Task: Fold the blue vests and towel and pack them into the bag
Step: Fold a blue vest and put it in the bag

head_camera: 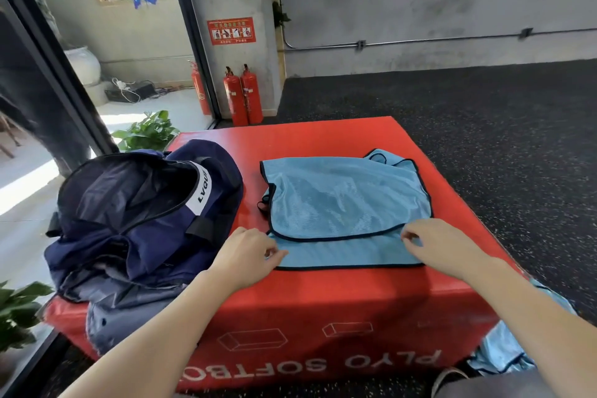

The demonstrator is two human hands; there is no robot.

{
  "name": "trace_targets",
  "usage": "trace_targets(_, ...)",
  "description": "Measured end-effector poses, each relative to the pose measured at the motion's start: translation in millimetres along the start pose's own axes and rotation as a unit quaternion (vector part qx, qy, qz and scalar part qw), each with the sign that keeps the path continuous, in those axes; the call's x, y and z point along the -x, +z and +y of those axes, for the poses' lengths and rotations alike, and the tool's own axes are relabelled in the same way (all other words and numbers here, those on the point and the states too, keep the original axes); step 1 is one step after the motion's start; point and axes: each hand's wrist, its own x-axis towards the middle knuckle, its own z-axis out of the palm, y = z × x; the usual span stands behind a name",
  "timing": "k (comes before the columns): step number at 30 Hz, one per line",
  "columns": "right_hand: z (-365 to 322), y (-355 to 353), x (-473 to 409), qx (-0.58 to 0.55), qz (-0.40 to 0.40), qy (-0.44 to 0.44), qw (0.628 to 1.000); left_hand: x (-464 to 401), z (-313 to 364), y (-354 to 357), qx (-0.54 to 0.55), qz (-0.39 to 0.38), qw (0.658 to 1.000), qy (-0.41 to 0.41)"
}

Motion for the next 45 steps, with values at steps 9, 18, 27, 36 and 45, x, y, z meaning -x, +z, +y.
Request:
trace_targets(9, -62, 29, -44, -0.051, -0.029, -0.118, 0.991, -41, 4, 16, 0.021, -0.049, 0.998, 0.046)
trace_targets(18, -113, 42, -79, -0.070, -0.017, -0.135, 0.988, -65, -10, 15, 0.023, -0.019, 0.999, 0.032)
trace_targets(27, -142, 53, -99, -0.088, -0.014, -0.142, 0.986, -62, -20, 12, 0.057, -0.025, 0.998, 0.030)
trace_targets(36, -146, 52, -92, -0.093, 0.038, -0.148, 0.984, -53, -11, 7, 0.096, -0.017, 0.995, 0.011)
trace_targets(45, -109, 39, -87, -0.142, 0.072, -0.101, 0.982, -44, -18, -4, 0.116, 0.047, 0.992, 0.007)
